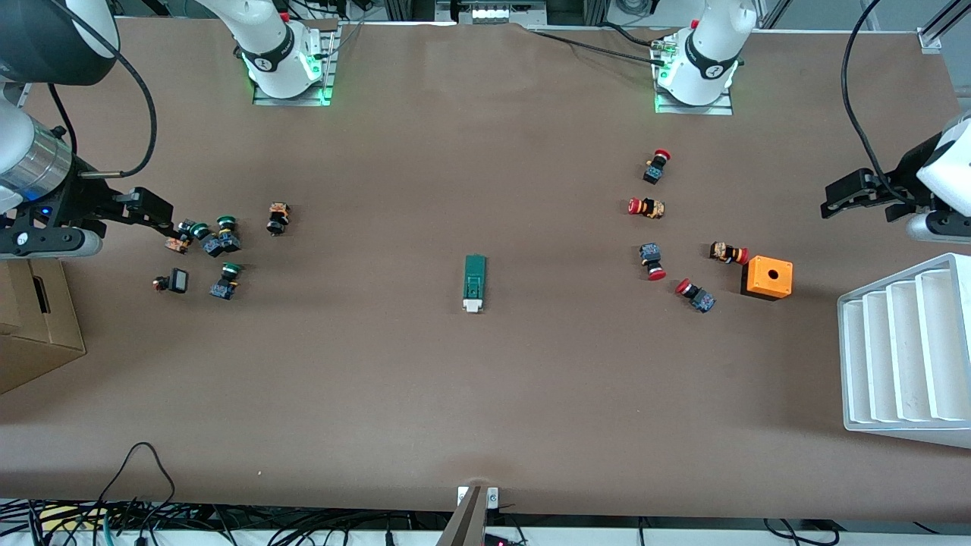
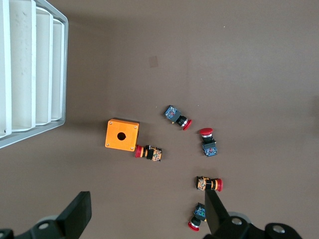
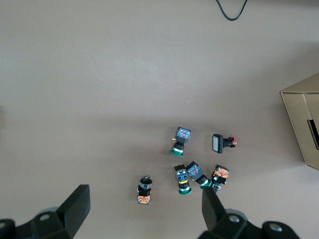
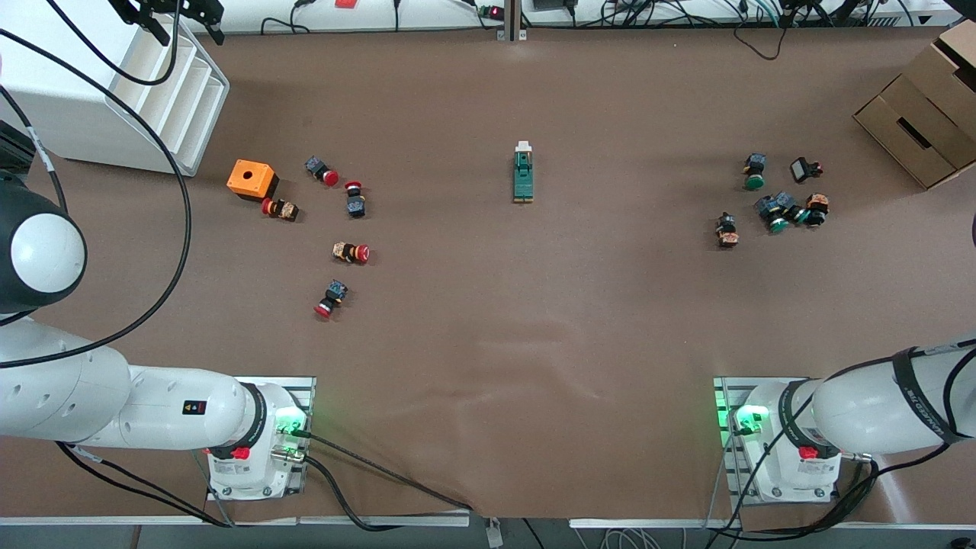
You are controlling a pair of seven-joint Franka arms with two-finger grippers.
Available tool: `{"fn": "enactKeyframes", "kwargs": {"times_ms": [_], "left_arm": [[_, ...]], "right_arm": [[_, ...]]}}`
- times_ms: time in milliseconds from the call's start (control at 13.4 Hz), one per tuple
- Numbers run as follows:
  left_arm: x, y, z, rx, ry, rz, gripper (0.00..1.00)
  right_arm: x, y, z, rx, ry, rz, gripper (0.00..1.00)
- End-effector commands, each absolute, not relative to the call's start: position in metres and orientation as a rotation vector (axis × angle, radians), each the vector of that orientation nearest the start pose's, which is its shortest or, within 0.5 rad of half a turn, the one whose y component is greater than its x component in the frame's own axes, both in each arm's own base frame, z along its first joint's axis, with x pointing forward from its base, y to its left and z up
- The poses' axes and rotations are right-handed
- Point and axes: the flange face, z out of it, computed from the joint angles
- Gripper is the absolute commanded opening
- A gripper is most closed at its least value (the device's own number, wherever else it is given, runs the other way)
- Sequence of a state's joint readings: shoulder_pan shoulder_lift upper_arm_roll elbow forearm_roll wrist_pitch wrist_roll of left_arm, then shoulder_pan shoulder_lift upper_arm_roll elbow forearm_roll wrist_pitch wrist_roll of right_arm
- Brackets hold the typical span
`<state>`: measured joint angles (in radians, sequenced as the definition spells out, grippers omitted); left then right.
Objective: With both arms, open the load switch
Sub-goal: 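Move the left gripper over the green load switch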
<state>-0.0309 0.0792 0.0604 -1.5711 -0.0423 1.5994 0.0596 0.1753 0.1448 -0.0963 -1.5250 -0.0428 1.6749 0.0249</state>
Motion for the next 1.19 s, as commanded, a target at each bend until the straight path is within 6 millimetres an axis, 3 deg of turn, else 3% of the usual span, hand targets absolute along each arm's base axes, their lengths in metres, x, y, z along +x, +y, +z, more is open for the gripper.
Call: {"fn": "enactKeyframes", "kwargs": {"times_ms": [0,149,447,596,820,1118], "left_arm": [[0.577,-0.003,0.587,-3.162,0.064,0.103,1.0],[0.576,-0.017,0.589,-3.166,0.043,0.107,1.0],[0.573,-0.119,0.599,-3.197,0.151,-0.041,1.0],[0.569,-0.168,0.599,-3.224,0.119,-0.136,1.0],[0.561,-0.226,0.588,-3.27,0.037,-0.252,1.0],[0.542,-0.291,0.549,-3.324,-0.044,-0.407,1.0]], "right_arm": [[0.605,0.048,0.578,-3.214,-0.109,-0.017,0.99],[0.604,0.047,0.578,-3.214,-0.118,0.003,0.99],[0.604,0.047,0.578,-3.214,-0.118,0.003,0.99],[0.605,0.047,0.577,-3.214,-0.115,0.003,0.99],[0.605,0.047,0.577,-3.212,-0.115,-0.007,0.99],[0.606,0.047,0.578,-3.212,-0.123,-0.011,0.99]]}}
